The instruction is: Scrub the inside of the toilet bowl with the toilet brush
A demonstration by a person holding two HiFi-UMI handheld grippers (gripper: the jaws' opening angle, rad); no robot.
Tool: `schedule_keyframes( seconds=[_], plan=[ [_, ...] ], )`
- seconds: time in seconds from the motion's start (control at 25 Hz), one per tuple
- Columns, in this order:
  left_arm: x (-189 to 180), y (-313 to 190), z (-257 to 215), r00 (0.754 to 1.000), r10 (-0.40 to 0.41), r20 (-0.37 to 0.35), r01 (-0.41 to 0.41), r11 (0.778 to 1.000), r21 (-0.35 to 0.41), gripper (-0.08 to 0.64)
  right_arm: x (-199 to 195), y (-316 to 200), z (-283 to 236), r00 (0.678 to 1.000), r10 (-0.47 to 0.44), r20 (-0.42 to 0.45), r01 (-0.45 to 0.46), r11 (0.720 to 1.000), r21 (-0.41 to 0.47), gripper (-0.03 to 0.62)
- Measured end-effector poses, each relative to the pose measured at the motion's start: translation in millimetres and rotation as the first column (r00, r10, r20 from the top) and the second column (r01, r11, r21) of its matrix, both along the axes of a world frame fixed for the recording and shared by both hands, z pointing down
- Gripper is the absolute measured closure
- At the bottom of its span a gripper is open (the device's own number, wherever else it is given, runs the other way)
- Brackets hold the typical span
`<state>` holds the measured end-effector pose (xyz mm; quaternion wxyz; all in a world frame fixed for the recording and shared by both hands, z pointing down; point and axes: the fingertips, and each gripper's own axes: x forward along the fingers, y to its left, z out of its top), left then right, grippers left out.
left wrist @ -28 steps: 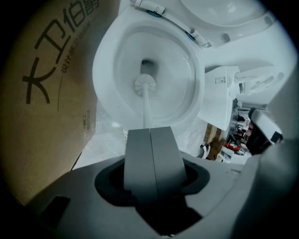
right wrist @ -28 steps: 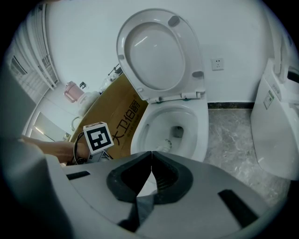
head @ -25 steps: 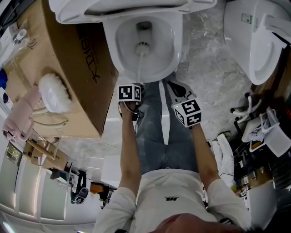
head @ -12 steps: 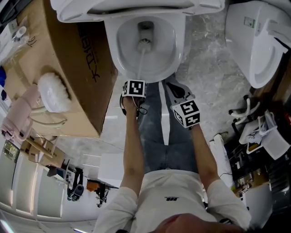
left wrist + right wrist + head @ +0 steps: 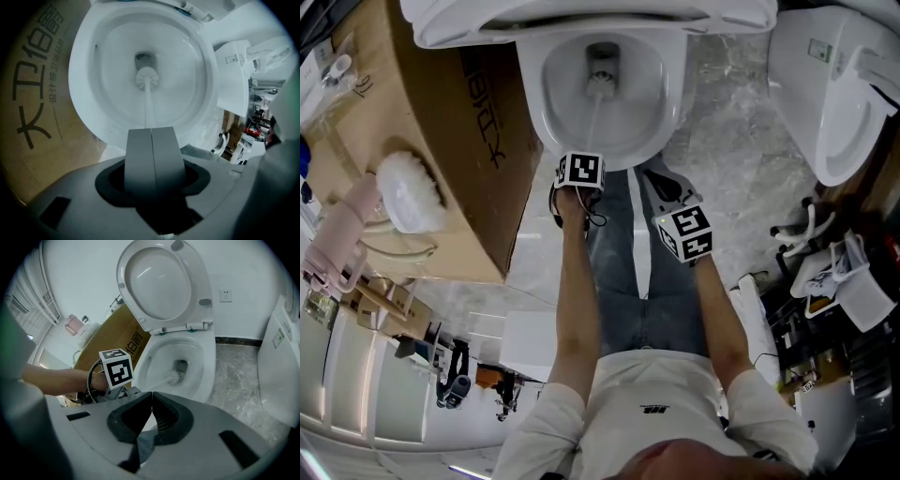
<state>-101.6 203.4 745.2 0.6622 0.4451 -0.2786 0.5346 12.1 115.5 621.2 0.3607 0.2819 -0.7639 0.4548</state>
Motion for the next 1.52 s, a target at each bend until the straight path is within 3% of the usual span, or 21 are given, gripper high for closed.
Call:
schedule_keyframes(
  seconds=[0.52,0.96,1.52],
  plan=[
    [8.5,-33.9,11.4,1.0,-0.019,0.005,0.02,0.999,-0.042,0.336,10.3,-6.9,4.9,1.0,0.017,0.006,-0.017,1.0,-0.022,0.597],
    [15.9,-58.4,33.0,0.999,-0.04,0.017,0.04,0.999,-0.022,0.336,18.7,-12.2,7.3,1.0,0.021,-0.004,-0.021,1.0,-0.014,0.597],
    [8.4,-29.4,17.7,1.0,-0.017,-0.001,0.017,0.999,-0.031,0.337,8.1,-10.7,-4.3,1.0,0.006,0.008,-0.006,0.999,0.034,0.597]
  ],
)
